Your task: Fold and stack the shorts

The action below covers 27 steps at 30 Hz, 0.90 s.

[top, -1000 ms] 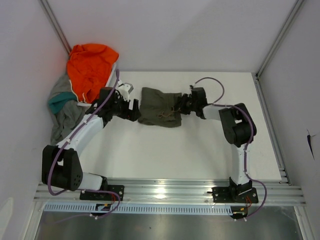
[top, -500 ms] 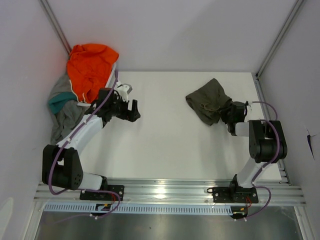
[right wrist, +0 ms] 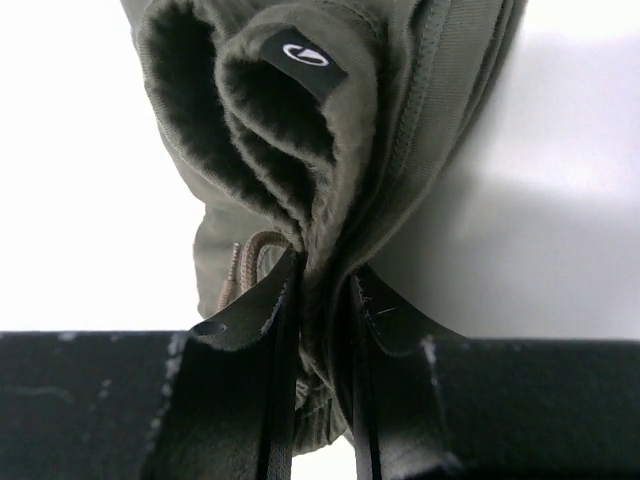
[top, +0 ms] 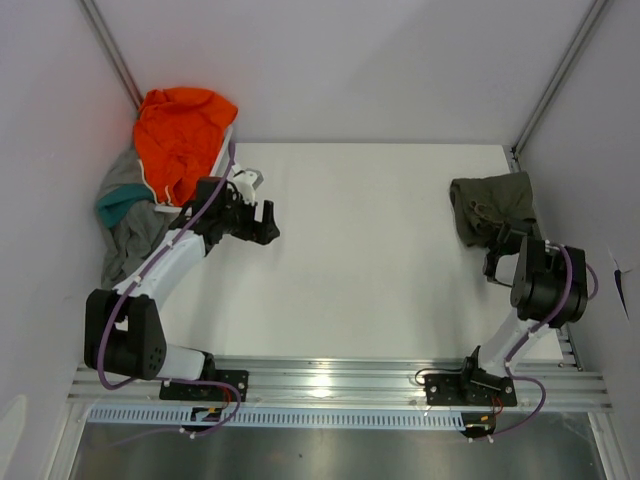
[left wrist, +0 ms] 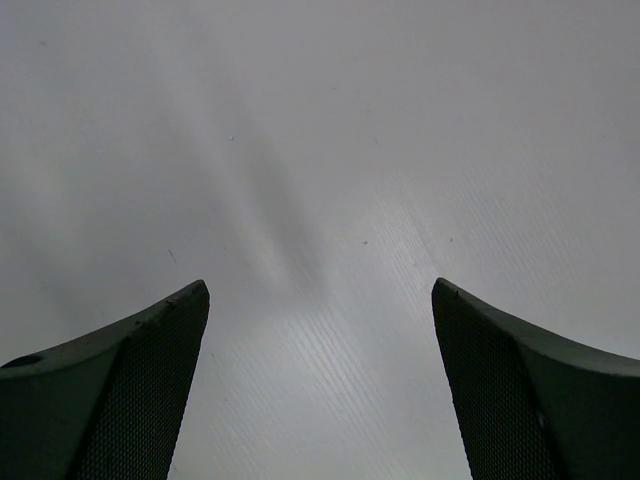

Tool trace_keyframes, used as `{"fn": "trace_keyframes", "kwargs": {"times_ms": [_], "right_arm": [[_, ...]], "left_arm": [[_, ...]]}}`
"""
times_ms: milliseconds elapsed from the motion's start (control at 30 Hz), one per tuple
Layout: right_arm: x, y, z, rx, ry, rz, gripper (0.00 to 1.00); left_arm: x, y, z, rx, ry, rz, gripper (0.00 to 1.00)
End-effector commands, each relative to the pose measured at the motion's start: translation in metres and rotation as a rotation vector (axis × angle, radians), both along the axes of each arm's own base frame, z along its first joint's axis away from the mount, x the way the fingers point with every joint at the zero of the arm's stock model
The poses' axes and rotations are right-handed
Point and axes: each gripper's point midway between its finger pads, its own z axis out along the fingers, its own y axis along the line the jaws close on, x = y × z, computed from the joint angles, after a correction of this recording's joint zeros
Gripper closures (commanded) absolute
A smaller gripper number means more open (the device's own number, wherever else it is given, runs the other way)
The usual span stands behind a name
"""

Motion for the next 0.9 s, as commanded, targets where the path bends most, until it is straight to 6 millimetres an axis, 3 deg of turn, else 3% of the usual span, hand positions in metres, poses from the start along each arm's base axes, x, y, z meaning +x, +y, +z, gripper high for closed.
{"fn": "trace_keyframes", "kwargs": {"times_ms": [0,167,233,533,867], "right_arm": [[0.035,-0.015,0.02,0.014,-0.144,-0.04,1.0],[0.085,-0.014,0.003,0.027,-0.129,0.057,1.0],[0.096,-0.014,-0.001,0.042,-0.14,0.057,1.0],[0.172,-0.023,-0.004,0.043,-0.156,0.102,1.0],[0.215,-0.02,-0.002,0.034,-0.19,0.051,1.0]], "left_arm": [[0.006,-0.001,0.004,-0.015,-0.033,-0.017,0.06],[0.008,0.001,-0.001,-0.01,-0.023,-0.013,0.07],[0.009,0.002,-0.003,-0.006,-0.02,-0.008,0.07],[0.013,0.006,-0.009,0.008,-0.006,0.003,0.07],[0.018,0.008,-0.01,0.014,-0.001,0.015,0.07]]}}
